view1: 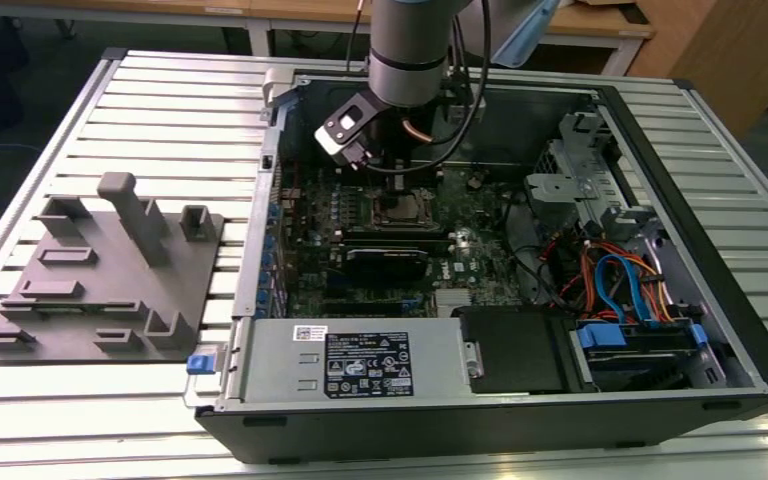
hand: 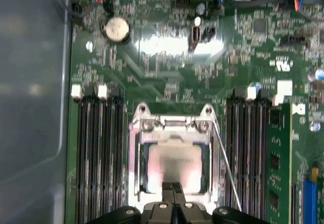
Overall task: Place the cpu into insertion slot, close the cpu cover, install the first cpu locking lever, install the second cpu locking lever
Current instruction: 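Close the cpu cover, then install the first cpu locking lever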
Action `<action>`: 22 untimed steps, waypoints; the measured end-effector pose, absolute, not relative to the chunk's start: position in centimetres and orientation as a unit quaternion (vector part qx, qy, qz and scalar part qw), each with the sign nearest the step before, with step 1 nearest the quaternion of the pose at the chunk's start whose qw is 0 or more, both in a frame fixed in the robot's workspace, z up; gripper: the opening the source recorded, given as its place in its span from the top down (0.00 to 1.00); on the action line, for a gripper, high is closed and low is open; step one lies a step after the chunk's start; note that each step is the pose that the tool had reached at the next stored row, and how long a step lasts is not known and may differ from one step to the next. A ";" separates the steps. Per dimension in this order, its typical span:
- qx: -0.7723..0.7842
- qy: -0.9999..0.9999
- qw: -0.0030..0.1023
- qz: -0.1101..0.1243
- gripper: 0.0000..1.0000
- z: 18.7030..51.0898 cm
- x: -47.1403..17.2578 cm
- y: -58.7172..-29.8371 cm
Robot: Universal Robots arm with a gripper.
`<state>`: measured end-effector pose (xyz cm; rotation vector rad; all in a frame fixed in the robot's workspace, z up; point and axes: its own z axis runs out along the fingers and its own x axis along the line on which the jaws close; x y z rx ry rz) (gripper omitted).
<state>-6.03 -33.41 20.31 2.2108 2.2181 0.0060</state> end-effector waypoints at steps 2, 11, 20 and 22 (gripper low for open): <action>0.706 0.708 0.005 0.002 0.90 20.3 -5.5 -33.4; 0.706 0.708 0.005 0.002 0.90 20.3 -4.0 -33.4; 0.706 0.708 0.005 0.002 0.90 20.3 -3.9 -33.4; 0.706 0.708 0.005 0.002 0.90 20.3 -3.9 -33.4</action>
